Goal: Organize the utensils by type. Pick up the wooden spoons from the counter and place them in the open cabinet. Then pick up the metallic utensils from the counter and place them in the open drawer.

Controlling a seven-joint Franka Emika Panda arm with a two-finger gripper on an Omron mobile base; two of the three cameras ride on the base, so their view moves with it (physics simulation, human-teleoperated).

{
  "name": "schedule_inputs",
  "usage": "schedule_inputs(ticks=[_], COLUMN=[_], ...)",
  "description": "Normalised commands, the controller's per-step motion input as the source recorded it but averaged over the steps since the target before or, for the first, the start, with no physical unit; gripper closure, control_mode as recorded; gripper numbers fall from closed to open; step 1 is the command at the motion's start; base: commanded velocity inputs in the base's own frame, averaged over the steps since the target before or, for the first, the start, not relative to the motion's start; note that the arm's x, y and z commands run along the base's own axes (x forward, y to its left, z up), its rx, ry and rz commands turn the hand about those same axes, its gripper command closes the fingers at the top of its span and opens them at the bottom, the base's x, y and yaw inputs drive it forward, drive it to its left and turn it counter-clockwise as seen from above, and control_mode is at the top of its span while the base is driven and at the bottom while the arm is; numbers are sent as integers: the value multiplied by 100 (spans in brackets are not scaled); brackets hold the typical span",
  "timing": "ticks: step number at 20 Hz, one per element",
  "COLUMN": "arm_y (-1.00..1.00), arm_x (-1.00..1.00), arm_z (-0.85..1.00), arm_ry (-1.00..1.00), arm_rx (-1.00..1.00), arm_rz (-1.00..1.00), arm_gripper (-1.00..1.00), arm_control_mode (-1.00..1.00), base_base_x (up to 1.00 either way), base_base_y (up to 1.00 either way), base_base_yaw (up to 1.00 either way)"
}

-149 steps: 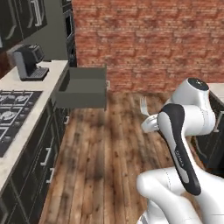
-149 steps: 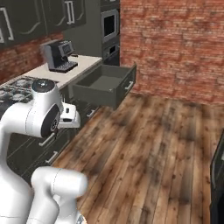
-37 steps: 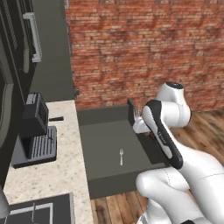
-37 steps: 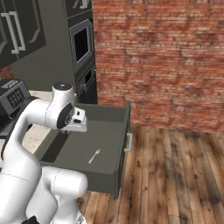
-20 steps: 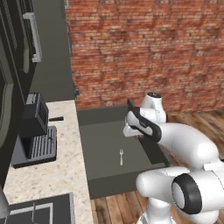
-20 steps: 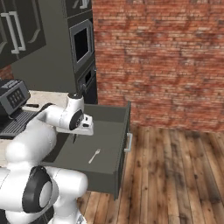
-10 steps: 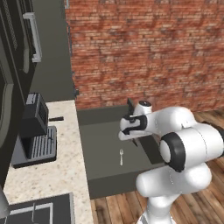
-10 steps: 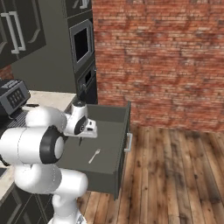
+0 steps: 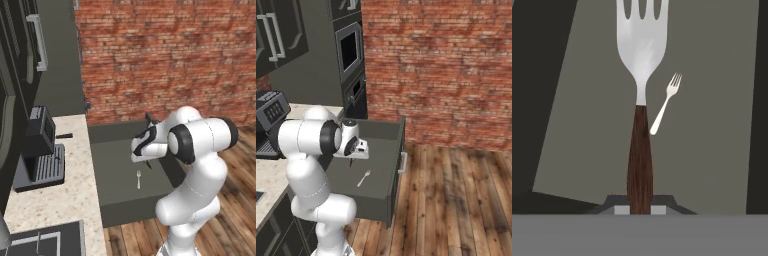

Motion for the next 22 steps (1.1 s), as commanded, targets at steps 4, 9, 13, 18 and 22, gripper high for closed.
schedule_inputs(ticks=[4,9,13,18,22], arm_y=[5,0,0,0,0], arm_x=[30,23,29,37,35], arm_z=[-35,-36,-39,-42,-42], arm_ry=[1,0,0,0,0], arm_rx=[0,0,0,0,0], arm_rz=[0,0,0,0,0], arm_gripper=[100,100,100,100,100], arm_control_mode=[-100,-100,-100,-100,-100], base_base_x=[0,0,0,0,0], base_base_y=[0,0,0,0,0], base_base_yaw=[0,0,0,0,0])
